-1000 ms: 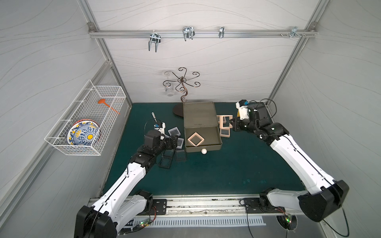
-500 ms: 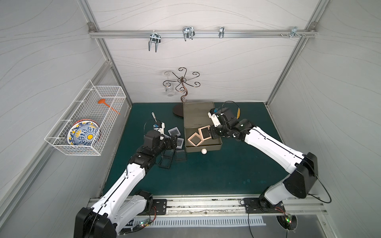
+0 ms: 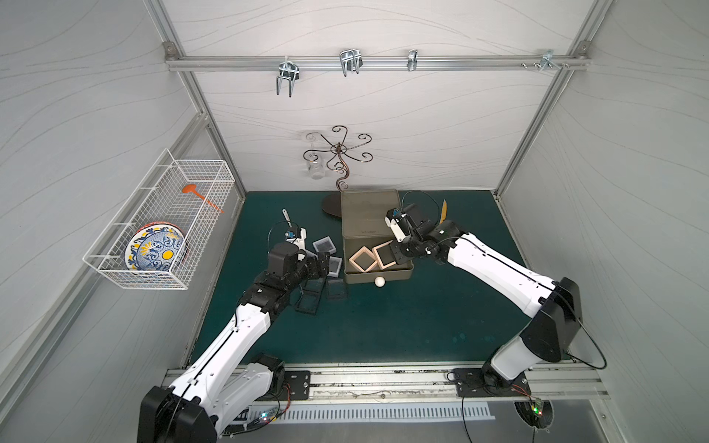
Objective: Place the brooch boxes into the drawer by color
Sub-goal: Place the brooch box in the drawer, then pick up the brooch box from the center of the board.
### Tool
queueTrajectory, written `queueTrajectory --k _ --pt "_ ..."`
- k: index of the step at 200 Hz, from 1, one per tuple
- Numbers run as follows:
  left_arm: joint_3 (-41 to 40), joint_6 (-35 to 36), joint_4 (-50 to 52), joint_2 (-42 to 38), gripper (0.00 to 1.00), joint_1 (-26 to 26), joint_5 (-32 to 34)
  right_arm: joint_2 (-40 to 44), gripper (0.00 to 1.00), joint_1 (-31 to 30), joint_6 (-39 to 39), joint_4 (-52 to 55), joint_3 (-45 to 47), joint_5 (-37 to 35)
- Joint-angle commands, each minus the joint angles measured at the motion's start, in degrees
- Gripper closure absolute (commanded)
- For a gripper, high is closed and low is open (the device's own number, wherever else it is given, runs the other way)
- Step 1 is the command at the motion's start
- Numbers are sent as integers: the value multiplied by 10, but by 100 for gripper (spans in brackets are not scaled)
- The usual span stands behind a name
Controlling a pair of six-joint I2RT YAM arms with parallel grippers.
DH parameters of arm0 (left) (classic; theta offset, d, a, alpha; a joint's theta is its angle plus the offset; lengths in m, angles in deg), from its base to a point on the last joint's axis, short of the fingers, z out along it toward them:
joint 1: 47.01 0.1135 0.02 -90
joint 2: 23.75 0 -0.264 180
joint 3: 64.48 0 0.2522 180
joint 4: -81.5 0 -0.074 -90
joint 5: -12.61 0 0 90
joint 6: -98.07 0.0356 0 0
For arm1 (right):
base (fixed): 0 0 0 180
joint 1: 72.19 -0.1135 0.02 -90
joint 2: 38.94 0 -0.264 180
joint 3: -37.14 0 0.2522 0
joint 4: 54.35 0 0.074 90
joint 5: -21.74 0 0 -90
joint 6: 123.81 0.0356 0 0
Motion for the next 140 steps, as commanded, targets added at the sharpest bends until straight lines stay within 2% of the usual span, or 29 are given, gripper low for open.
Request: queueTrajectory --k 1,21,38,74,86,105,119,140 --pt "28 -1 -15 -1 8 2 5 3 69 -3 -16 20 -6 -12" --pt "28 -1 -13 -1 8 2 5 4 61 -3 -16 19 -11 -18" --pt "28 -1 -12 -4 8 2 7 19 60 -3 -16 3 -9 -20" --pt "27 -1 -11 -5 8 2 9 105 54 20 -16 -84 29 -8" --pt "27 -1 -11 -6 8 2 10 138 52 56 -5 -121 49 16" --pt "26 -2 -11 -7 8 2 12 155 50 150 27 -156 67 87" --pt "25 -4 -13 -7 8 2 12 129 47 217 42 -148 58 125" --pt "24 -6 -15 -5 8 2 11 53 44 277 42 -122 18 144"
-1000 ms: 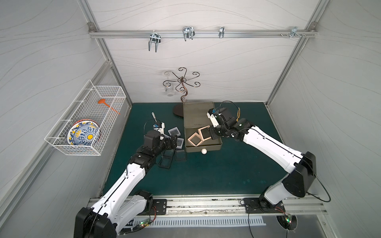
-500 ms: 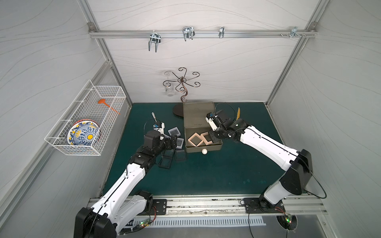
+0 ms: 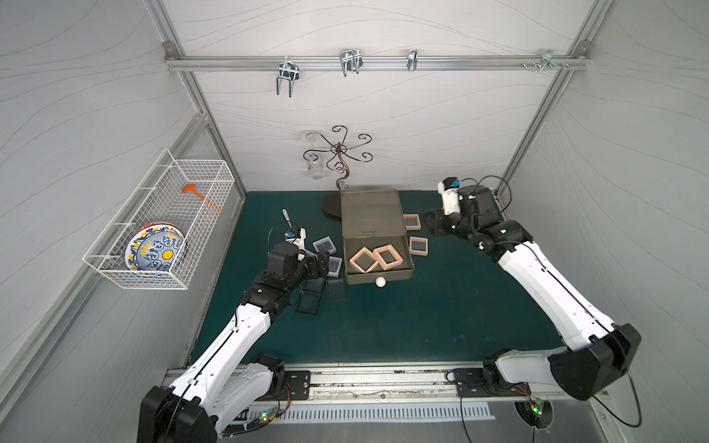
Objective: Place the brooch boxes into the drawer by color
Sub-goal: Pick up the brooch box from the center of the board.
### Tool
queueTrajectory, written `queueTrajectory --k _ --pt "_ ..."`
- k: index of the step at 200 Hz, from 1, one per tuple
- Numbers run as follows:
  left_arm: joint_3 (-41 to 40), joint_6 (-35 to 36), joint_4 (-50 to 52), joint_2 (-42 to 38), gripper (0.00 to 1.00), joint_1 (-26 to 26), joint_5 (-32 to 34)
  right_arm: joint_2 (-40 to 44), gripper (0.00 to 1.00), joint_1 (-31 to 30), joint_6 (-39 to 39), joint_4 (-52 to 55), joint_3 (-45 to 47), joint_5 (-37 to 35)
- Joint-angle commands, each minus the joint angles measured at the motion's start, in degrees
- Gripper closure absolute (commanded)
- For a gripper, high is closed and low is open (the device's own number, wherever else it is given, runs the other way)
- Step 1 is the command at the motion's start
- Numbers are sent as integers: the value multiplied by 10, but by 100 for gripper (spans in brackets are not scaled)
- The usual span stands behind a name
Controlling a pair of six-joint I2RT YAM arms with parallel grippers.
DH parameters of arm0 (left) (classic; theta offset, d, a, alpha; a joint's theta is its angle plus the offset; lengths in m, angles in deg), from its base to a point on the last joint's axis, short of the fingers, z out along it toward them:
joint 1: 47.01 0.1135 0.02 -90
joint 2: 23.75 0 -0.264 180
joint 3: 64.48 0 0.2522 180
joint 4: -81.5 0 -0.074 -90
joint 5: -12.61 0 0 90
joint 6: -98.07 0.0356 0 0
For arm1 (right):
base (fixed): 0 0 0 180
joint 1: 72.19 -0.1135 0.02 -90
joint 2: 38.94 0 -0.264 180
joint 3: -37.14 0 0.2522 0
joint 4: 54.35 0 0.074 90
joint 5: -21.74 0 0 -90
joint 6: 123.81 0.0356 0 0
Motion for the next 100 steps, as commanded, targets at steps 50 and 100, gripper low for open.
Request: queueTrajectory --k 50,100 --pt "24 -7 -18 3 8 2 0 -298 41 98 18 57 -192 78" --pt "23 -2 -13 1 8 2 5 -475 44 94 18 87 -350 88"
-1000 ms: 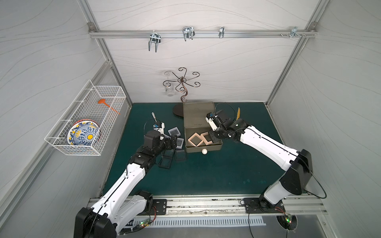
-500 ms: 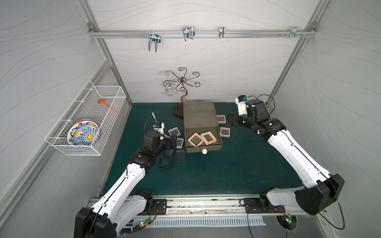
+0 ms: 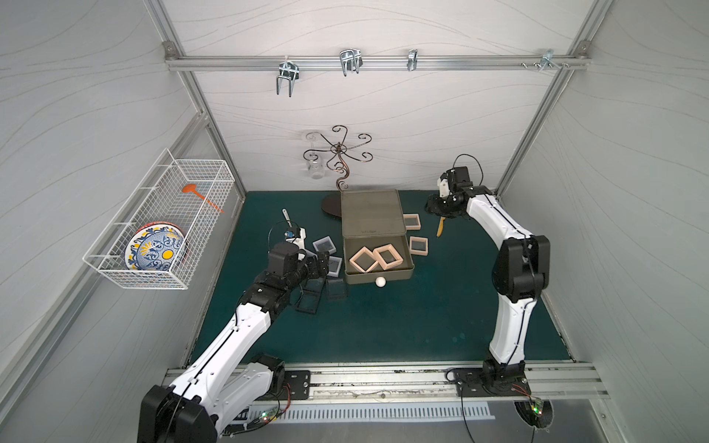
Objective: Place the brooch boxes into the drawer by color
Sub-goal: Pick up the brooch box from the center of the board.
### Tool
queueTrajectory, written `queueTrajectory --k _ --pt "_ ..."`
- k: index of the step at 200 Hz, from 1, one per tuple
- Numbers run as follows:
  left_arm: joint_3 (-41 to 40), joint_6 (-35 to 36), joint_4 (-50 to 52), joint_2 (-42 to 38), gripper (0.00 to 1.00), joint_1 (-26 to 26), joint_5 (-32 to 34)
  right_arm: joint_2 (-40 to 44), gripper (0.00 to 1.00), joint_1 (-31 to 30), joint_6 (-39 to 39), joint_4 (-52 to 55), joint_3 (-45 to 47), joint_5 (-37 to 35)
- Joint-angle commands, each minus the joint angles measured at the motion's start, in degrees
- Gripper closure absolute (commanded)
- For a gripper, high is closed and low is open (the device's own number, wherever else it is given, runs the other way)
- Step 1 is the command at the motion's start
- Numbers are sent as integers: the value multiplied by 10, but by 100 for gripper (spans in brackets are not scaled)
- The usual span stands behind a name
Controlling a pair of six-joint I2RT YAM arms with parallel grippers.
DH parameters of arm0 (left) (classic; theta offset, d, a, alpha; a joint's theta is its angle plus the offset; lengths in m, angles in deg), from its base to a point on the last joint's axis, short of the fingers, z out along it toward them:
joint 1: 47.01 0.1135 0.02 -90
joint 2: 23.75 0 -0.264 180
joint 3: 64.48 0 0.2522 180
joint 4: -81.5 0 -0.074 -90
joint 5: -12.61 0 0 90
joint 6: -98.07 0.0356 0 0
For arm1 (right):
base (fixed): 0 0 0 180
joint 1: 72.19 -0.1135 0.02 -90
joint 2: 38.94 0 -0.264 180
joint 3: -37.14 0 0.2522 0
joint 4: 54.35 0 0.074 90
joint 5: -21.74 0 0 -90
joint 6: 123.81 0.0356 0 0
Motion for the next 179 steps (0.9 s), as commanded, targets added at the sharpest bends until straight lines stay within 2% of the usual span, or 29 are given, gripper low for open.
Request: queueTrajectory --k 1,38,66,120,139,157,179 --pt "23 1 -13 -1 8 2 5 -55 44 -4 5 32 -63 16" --pt "26 4 -14 9 8 2 5 -149 47 -17 -9 52 -145 -18" --pt "27 7 -13 13 8 2 8 -192 48 -27 -18 58 -174 -38" --pt "28 10 -15 19 8 2 9 -215 53 -36 -26 59 -173 -61" --pt "30 10 -15 19 8 2 9 -215 57 -36 -27 59 -162 -64" --pt "30 10 -15 18 8 2 8 -214 66 -36 -26 54 -147 -65" --pt "31 10 -14 18 8 2 7 -216 68 -36 -28 56 -141 -72"
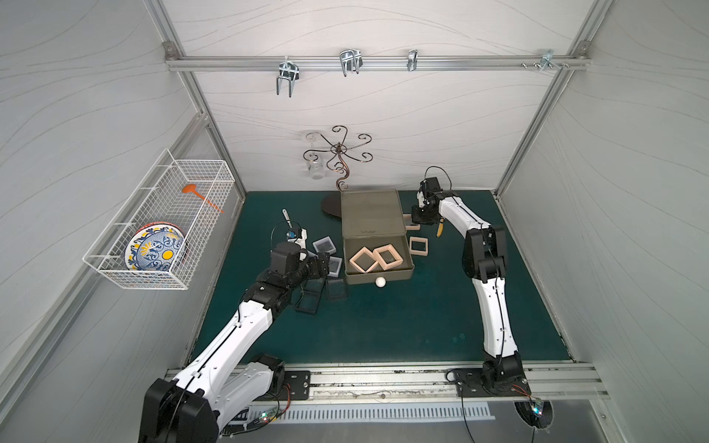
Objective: Place the brooch boxes into the drawer by color
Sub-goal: Pick up the brooch box from the center of the board, then place the brooch box in the drawer.
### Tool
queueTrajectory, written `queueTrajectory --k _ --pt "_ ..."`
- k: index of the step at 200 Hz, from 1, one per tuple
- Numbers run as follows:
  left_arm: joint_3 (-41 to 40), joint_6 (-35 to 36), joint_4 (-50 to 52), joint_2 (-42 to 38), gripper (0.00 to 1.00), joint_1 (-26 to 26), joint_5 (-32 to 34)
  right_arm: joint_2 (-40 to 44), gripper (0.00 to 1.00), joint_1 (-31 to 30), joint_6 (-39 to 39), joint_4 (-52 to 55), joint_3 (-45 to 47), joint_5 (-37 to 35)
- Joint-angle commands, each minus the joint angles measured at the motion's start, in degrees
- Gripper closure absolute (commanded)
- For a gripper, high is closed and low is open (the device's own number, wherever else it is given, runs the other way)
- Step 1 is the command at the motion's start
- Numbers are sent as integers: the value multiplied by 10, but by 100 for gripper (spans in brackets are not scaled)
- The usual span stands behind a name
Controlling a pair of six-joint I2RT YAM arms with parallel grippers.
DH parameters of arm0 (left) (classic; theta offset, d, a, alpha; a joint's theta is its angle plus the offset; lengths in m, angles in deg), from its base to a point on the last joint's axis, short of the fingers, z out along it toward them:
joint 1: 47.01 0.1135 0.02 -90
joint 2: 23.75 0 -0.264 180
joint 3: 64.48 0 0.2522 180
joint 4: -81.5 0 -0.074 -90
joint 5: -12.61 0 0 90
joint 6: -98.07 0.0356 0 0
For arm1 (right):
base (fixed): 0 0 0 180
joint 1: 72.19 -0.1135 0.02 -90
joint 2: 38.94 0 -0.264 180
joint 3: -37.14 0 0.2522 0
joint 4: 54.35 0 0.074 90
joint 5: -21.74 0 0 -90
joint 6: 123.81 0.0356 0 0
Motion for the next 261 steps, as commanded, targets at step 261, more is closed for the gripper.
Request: queueTrajectory --k 261 --pt "24 2 -3 -23 8 2 7 578 96 -295 22 -92 430 -93"
